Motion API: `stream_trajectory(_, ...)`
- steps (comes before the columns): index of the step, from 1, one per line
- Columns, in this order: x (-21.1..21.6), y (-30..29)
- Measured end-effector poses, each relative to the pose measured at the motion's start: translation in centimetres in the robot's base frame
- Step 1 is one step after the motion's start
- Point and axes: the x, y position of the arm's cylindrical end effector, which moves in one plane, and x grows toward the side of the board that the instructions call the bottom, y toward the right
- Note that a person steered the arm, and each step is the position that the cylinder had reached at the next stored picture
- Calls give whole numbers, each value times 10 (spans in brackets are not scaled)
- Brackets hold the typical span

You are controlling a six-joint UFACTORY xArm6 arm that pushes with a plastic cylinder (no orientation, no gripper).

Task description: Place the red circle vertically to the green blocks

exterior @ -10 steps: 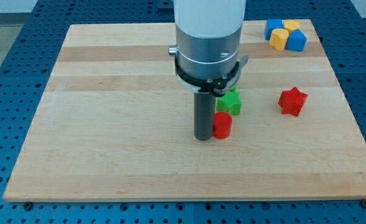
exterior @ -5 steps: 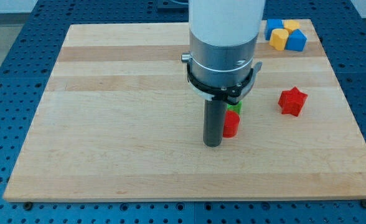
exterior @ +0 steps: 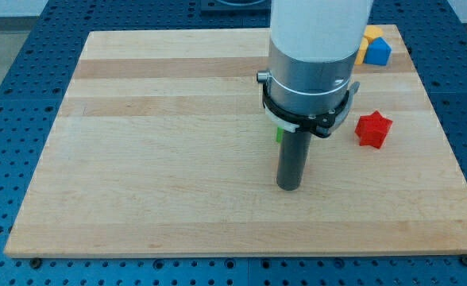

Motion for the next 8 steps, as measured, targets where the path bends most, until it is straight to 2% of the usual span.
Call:
stream_trajectory(4, -10, 0)
stream_trajectory(5, 15, 0)
stream_trajectory(6, 35, 28)
stream_trajectory(8, 25, 116)
